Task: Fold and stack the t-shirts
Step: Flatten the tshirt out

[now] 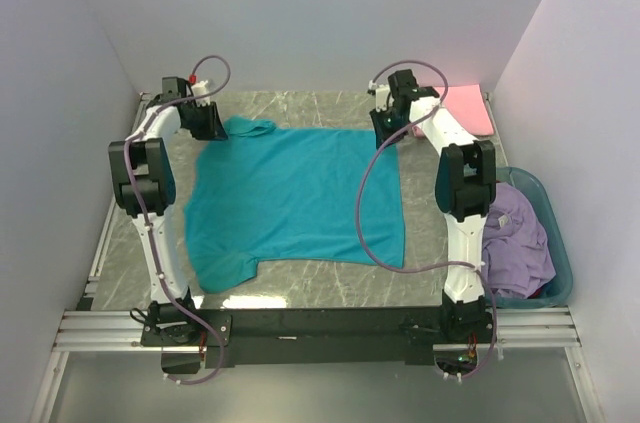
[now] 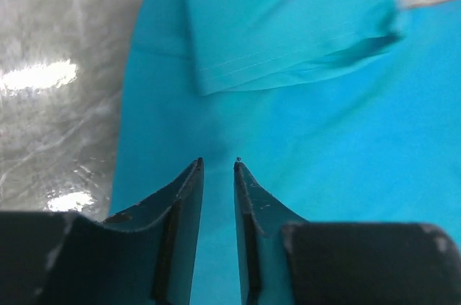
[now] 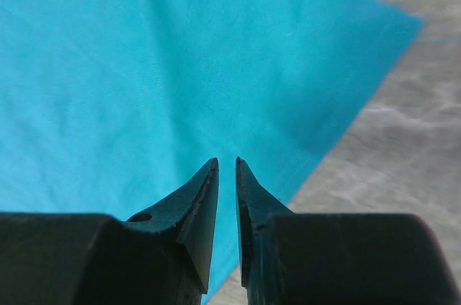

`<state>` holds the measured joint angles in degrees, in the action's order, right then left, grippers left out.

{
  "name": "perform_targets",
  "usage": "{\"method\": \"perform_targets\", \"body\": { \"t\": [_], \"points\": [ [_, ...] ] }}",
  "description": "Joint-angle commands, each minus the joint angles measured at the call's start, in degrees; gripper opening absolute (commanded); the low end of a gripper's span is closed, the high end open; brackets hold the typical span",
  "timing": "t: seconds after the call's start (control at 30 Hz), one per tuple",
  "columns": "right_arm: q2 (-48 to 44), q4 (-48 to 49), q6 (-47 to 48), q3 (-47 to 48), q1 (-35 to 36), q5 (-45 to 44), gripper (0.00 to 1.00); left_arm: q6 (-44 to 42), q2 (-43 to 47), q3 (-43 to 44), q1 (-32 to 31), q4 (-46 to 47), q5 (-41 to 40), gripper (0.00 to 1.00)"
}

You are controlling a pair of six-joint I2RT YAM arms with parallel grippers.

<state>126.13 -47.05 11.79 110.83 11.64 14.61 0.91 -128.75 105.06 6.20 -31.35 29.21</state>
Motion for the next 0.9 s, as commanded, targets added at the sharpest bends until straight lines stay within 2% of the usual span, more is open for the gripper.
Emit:
{"method": "perform_targets", "body": {
  "t": [0.0, 0.3, 0.53, 0.63, 0.67, 0.87],
  "points": [
    [2.01, -1.47, -0.89, 3.25, 0.75, 2.44, 0.23, 0.76, -0.97, -1.33, 0.31, 1.21, -3.37, 0.29],
    [6.59, -2.44, -2.39, 3.53, 0.75, 3.76, 0.23, -2.23, 0.60, -8.63, 1.80, -2.74, -8.64, 0.24],
    [8.00, -6.30, -0.37, 4.92, 0.75, 4.81, 0.24, -5.12, 4.47, -11.28, 4.96, -5.38, -7.60, 0.23],
    [5.63, -3.06, -0.01, 5.89, -0.30, 6.04, 0.30, -6.44, 6.05, -8.65, 4.97, -5.03, -4.01, 0.31],
    [4.49, -2.01, -0.71, 6.59, -0.56, 6.13, 0.31, -6.71, 5.62, -5.77, 4.97, -5.12, -2.77, 0.36],
    [5.61, 4.06, -5.19, 12.29, -1.09, 5.61, 0.44, -3.90, 0.27, 5.93, 4.88, -6.53, 2.60, 0.47]
  ]
}}
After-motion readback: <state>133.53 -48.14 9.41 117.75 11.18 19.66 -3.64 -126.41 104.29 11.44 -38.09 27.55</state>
